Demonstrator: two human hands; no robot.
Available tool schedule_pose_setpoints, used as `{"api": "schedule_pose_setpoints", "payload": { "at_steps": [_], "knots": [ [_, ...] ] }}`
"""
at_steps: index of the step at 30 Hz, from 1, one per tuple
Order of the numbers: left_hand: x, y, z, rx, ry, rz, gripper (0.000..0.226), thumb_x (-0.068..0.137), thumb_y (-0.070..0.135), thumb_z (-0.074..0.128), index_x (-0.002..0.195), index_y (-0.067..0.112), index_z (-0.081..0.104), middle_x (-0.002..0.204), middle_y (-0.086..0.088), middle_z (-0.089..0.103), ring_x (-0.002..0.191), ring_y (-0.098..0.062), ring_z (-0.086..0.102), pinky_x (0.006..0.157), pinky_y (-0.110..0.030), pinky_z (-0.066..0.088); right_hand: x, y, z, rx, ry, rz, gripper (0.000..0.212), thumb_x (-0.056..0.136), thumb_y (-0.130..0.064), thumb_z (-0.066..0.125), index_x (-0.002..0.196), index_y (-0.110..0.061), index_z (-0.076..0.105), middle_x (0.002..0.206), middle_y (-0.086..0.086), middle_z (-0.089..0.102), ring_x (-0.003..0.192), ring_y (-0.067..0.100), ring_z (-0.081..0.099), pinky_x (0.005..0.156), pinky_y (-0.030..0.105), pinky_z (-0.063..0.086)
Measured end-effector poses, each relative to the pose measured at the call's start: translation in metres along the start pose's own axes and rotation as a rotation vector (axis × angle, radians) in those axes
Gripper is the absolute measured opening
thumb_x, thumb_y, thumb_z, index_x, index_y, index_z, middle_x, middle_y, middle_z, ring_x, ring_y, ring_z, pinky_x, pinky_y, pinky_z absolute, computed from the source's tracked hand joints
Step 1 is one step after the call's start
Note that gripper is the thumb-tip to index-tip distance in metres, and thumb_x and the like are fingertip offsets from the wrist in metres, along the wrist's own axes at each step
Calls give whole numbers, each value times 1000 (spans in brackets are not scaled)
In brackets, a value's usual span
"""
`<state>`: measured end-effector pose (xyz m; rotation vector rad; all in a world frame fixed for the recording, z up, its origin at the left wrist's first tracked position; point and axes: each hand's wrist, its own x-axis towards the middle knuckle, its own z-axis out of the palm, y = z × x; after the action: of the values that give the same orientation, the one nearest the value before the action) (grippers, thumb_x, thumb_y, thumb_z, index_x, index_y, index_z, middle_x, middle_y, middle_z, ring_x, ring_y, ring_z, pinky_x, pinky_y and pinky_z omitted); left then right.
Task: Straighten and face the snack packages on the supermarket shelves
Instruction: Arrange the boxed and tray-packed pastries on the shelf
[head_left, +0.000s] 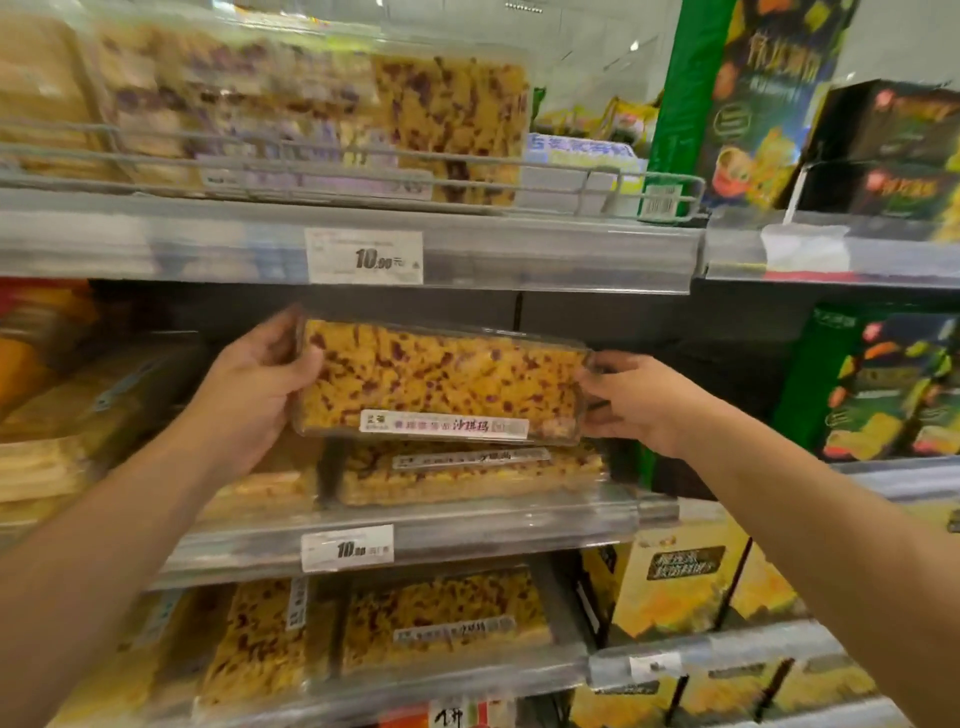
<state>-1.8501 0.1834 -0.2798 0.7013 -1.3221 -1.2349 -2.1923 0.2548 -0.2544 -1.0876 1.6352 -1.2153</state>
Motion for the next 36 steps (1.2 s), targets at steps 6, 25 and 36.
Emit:
{"api": "schedule_pose_setpoints", "payload": {
  "at_steps": [6, 25, 36],
  "knots": [
    [-6, -16, -1, 409, 70, 37, 58, 93, 8, 60, 128, 53, 51, 123, 10, 63, 114, -12, 60, 98, -46, 50, 7, -4, -6, -62, -9, -48, 29, 93, -13, 61, 119, -23, 53, 105, 7, 65, 83, 24, 71, 65, 34, 60],
    [-25, -32, 6, 740, 55, 86, 67, 80, 16, 77, 134, 34, 41, 104, 24, 60, 105, -6, 60, 94, -42, 53, -7, -6, -29, -152, -113, -228, 56, 85, 14, 58, 124, -26, 56, 120, 3, 61, 106, 22, 63, 81, 39, 59],
    [-26, -28, 7, 716, 31, 24, 83, 72, 20, 83, 136, 40, 35, 109, 23, 57, 111, -8, 57, 96, -43, 52, -6, -2, -38, -292, -128, -307, 68, 82, 1, 70, 138, -28, 45, 124, -8, 58, 105, 11, 61, 81, 28, 55]
  ]
}}
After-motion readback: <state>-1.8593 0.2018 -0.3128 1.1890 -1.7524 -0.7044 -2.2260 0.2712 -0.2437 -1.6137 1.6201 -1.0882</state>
